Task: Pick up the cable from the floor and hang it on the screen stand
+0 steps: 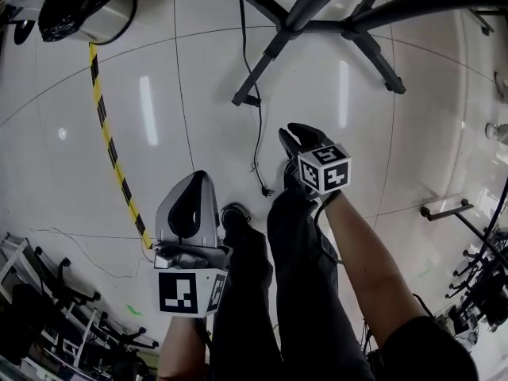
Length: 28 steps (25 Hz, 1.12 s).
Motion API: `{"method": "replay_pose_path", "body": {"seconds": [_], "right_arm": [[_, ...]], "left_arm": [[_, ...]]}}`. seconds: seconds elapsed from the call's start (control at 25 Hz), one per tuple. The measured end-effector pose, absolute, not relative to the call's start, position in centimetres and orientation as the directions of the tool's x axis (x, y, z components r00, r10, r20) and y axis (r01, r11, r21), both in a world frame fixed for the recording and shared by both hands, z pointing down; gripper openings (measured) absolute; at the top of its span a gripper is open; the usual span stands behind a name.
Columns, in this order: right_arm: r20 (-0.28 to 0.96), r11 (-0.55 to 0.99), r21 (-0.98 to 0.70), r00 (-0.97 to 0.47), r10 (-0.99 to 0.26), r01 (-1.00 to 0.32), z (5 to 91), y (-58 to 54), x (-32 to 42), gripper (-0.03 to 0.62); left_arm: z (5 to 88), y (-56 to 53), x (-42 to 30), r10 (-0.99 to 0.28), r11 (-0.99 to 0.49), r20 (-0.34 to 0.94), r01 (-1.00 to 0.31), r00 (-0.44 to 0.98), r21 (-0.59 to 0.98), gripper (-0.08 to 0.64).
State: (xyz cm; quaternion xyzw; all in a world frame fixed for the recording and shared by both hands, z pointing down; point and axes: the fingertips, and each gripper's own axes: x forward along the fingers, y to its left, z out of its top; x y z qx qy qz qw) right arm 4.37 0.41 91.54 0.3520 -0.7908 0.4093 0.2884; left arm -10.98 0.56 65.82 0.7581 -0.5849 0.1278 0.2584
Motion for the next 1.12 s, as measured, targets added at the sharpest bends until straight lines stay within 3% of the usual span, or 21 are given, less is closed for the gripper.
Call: {"method": "replay_pose_path", "body": {"seconds": [0.44,0.56,0.92,1.04,1.12], "right_arm": [[0.78,0.411,-0.482,-0.593,-0.201,-0.773,102.8,1.3,0.9,0.117],[0.792,0.459,-0.467,-0.589,-0.164,-0.756,104.9,2.0,0.4,0.167],[0.805,0.514,-0.442,-0.578,-0.135,-0.735,109.0,1.0,-1.1,0.166],[0.828,0.571,-0.383,-0.544,-0.137,-0.726,109.4,0.6,-1.5,0.055],[0.845,0.578,-0.362,-0.519,-0.127,-0.731,109.7,0.9,-1.4,0.04]], "left_arm": [[80.4,0.4,-12.5,-0.736,-0.205,0.601,-0.948,0.313,0.242,0.005],[84.7,1.5,-12.6,-0.687,-0.222,0.644,-0.941,0.337,0.255,0.005],[88.9,0.9,-13.0,-0.659,-0.21,0.662,-0.932,0.358,0.295,0.004],[89.0,-0.2,-14.0,-0.692,-0.176,0.642,-0.94,0.33,0.293,0.004],[89.0,-0.4,-14.2,-0.7,-0.172,0.636,-0.94,0.326,0.293,0.005]]}}
